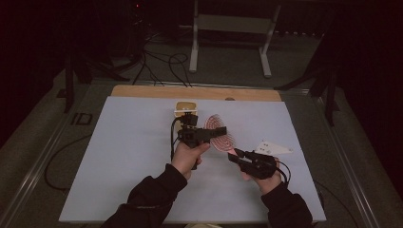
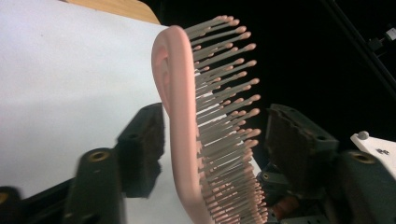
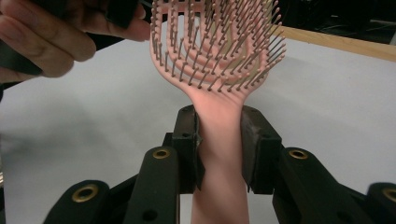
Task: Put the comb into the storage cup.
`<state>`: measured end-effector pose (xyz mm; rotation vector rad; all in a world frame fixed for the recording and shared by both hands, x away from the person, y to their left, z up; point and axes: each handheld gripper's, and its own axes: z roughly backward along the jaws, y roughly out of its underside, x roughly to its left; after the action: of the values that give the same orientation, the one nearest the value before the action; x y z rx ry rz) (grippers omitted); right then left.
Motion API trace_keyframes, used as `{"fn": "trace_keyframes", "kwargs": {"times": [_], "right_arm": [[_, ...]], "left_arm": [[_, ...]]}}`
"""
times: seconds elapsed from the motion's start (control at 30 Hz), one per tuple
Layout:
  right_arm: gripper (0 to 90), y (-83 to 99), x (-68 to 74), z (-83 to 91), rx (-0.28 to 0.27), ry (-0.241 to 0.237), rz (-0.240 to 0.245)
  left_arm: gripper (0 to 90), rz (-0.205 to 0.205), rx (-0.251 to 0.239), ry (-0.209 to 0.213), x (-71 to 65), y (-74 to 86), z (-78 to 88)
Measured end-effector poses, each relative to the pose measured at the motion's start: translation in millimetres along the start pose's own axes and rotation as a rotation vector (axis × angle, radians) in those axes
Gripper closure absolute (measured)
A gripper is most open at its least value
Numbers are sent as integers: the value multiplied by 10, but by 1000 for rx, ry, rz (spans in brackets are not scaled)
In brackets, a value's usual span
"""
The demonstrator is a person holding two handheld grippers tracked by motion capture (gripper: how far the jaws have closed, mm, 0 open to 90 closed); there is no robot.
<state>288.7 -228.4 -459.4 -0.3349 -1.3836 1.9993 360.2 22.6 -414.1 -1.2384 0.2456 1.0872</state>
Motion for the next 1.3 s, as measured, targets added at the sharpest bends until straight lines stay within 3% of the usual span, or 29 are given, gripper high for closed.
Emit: {"fn": "trace_keyframes", "kwargs": {"times": [0.23, 0.33, 0.4, 0.77, 0.97, 1.3], "right_arm": [[701, -2, -1, -1, -2, 3, -3], [700, -2, 0, 1, -1, 6, 4], [700, 4, 9, -8, 2, 6, 10], [698, 0, 42, -34, 12, 16, 39], [688, -2, 42, -32, 12, 21, 37], [385, -1, 29, -39, 32, 42, 27]], "left_arm": [[562, 19, -10, 4, 23, 19, -27], [571, -4, -14, 3, 22, 23, -29], [591, 9, -11, 13, 27, 15, -21], [645, -3, -37, 36, -32, 31, 1], [648, -48, -46, 36, -103, 23, 6], [648, -120, -40, 51, -185, -4, 37]]}}
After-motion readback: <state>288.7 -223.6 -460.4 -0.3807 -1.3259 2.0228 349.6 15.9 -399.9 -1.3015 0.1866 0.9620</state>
